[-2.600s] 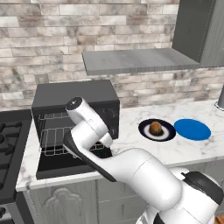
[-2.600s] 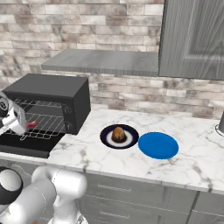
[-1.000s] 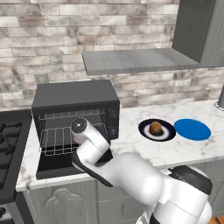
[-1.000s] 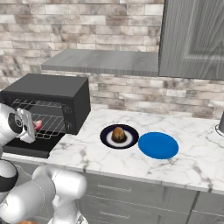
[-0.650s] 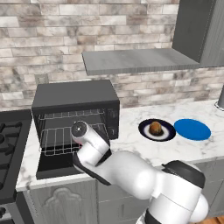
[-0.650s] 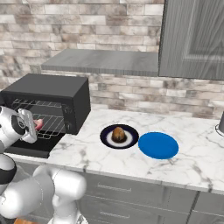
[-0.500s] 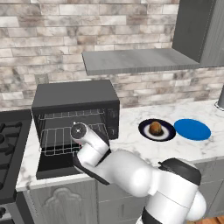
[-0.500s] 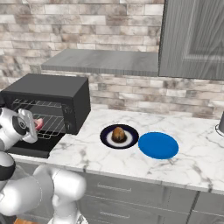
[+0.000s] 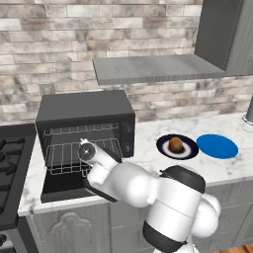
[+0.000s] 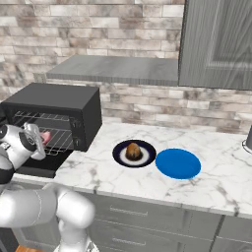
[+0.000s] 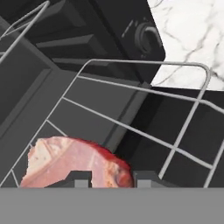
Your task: Open the toaster oven door. Place the bread on the top rack in the toaster oven and place the steak on the bottom rack.
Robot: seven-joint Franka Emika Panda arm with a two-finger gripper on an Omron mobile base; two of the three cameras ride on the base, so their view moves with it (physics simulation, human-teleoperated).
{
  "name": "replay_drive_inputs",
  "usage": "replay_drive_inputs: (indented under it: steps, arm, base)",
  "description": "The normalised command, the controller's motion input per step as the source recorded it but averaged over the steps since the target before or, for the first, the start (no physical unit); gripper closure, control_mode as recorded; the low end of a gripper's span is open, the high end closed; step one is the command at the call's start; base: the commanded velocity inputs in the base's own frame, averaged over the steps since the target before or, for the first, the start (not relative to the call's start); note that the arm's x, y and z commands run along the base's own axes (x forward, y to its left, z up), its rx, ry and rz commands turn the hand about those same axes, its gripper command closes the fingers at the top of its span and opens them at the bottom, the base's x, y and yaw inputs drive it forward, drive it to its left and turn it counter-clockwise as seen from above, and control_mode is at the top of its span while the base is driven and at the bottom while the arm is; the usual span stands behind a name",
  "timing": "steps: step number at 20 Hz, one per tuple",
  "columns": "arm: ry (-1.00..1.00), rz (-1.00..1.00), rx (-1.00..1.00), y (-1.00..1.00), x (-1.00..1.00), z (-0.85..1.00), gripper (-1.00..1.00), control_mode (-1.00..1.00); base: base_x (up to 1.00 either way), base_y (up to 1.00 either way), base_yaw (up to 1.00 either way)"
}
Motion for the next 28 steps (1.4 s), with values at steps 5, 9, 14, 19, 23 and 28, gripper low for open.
replay_drive_inputs:
  steps: [5,9,14,19,23,28]
  arm:
    - [-0.07,0.0,0.02,0.1,0.32,-0.04,1.0,-1.0]
    - [-0.1,0.0,0.02,0.09,0.06,0.0,-1.0,-1.0]
    - [-0.17,0.0,0.07,0.0,0.0,0.0,-1.0,-1.0]
    - [-0.2,0.0,0.1,0.0,0.01,0.05,-1.0,-1.0]
    - [-0.1,0.03,0.05,0.01,-0.22,0.31,-1.0,-1.0]
    - [0.09,0.13,-0.1,0.0,-0.44,0.63,-1.0,-1.0]
  base:
    - [0.0,0.0,0.0]
    - [0.0,0.0,0.0]
    - [0.0,0.0,0.0]
    - [0.0,0.0,0.0]
    - [0.0,0.0,0.0]
    - [0.0,0.0,0.0]
